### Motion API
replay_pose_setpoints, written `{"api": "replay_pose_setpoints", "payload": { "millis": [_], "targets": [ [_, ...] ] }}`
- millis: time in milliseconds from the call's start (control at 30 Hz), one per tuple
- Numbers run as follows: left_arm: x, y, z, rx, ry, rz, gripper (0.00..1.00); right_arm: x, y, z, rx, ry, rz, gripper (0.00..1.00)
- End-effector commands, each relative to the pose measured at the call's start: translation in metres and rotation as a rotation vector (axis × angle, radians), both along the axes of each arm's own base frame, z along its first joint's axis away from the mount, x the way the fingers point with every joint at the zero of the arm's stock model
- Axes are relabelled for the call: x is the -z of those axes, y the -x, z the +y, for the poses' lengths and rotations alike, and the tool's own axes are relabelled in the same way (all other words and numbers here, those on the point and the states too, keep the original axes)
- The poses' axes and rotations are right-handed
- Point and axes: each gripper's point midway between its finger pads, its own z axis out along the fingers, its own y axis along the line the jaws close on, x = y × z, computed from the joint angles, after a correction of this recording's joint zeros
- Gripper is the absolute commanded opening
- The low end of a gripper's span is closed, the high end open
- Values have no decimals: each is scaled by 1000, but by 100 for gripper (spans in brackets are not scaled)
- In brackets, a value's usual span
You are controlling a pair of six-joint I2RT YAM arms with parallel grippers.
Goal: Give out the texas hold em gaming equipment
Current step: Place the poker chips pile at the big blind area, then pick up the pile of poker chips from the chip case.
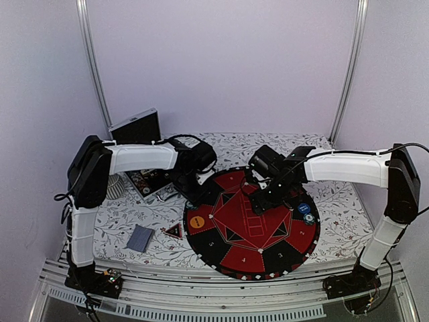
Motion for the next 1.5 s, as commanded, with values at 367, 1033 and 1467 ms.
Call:
{"api": "replay_pose_setpoints", "payload": {
  "millis": [367, 1033, 1467],
  "targets": [
    [-111, -46, 19, -71, 190, -167, 81, -43, -15, -6, 35, -50, -121, 86],
    [-53, -71, 188, -409, 104, -41, 50, -47, -33, -28, 3, -45, -207, 88],
    [-20, -53, 191, -413, 104, 34, 41, -33, -30, -24, -11, -40, -163, 88]
  ]
}}
